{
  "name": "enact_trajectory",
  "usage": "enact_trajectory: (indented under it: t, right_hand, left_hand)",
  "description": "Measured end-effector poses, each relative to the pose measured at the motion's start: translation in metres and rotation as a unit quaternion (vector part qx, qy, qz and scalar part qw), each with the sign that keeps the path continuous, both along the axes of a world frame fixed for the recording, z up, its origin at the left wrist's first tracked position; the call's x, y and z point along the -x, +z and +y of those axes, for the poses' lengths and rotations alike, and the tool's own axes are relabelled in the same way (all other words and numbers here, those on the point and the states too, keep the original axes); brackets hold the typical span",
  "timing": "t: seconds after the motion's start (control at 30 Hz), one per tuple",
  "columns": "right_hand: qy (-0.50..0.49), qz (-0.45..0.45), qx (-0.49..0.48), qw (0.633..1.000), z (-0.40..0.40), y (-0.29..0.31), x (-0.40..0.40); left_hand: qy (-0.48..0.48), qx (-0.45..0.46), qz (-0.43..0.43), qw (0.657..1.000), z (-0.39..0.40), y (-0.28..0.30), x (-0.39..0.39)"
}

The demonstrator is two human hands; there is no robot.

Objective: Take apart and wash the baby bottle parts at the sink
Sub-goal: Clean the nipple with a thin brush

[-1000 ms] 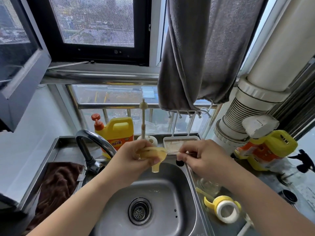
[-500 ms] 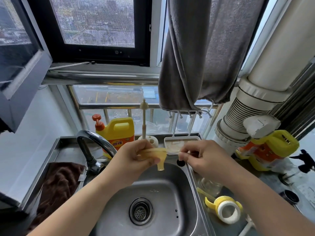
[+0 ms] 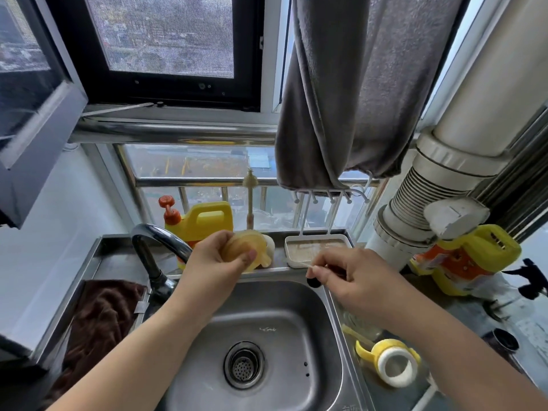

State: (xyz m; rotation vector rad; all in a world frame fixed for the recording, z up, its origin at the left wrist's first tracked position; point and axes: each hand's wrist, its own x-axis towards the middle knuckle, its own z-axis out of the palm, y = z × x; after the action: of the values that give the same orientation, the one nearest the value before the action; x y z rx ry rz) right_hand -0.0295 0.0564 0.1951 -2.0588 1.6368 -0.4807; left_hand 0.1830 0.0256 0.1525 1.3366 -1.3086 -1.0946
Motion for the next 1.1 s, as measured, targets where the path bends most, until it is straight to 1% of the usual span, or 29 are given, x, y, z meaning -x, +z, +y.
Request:
enact_trajectory:
  t: [0.1,0.23,0.4,0.5,0.57,0.63,0.7,0.77,0.83,0.93,1.1]
  right_hand:
    - [0.01,0.061,0.024,0.998,0.004,0.0,-0.009]
    - [-0.007,0.094,0.05,0.994,0.005,-0.001,-0.017]
    - [-0.028,0.109,0.065,0.992,0.007,-0.002,-0.022]
    - [-0.016,0.116,0.066,0.991,0.007,-0.003,-0.029]
    - [-0.01,0.118,0.071,0.99,0.006,-0.004,-0.034]
    - [-0.01,0.107,0.067,0.992,0.004,-0.004,-0.035]
    - [-0.007,0.096,0.057,0.994,0.002,-0.003,-0.034]
    - [-0.001,0.091,0.049,0.995,0.001,-0.002,-0.032]
    - [0.005,0.093,0.045,0.995,0.001,-0.003,-0.031]
    - [0.012,0.102,0.038,0.994,0.002,-0.004,-0.031]
    - [0.022,0.104,0.036,0.994,0.002,-0.007,-0.03]
  left_hand:
    - [0.014,-0.006,-0.006,1.0,0.0,-0.002,0.001]
    - [0.023,-0.001,-0.003,1.0,0.004,-0.004,0.006]
    - [0.021,0.013,-0.017,1.0,0.009,-0.004,0.006]
    - [0.028,0.029,-0.064,0.997,0.01,-0.002,0.008]
    - [0.01,0.033,-0.083,0.996,0.012,0.0,0.01]
    - [-0.042,0.044,-0.11,0.992,0.013,0.001,0.01]
    - [-0.097,0.068,-0.18,0.976,0.012,0.001,0.008]
    - [-0.13,0.083,-0.244,0.957,0.01,0.002,0.006]
    - [-0.143,0.087,-0.278,0.946,0.008,-0.001,0.006]
    - [-0.138,0.099,-0.29,0.942,0.007,-0.006,0.008]
    - [-0.145,0.116,-0.271,0.944,0.007,-0.007,0.009]
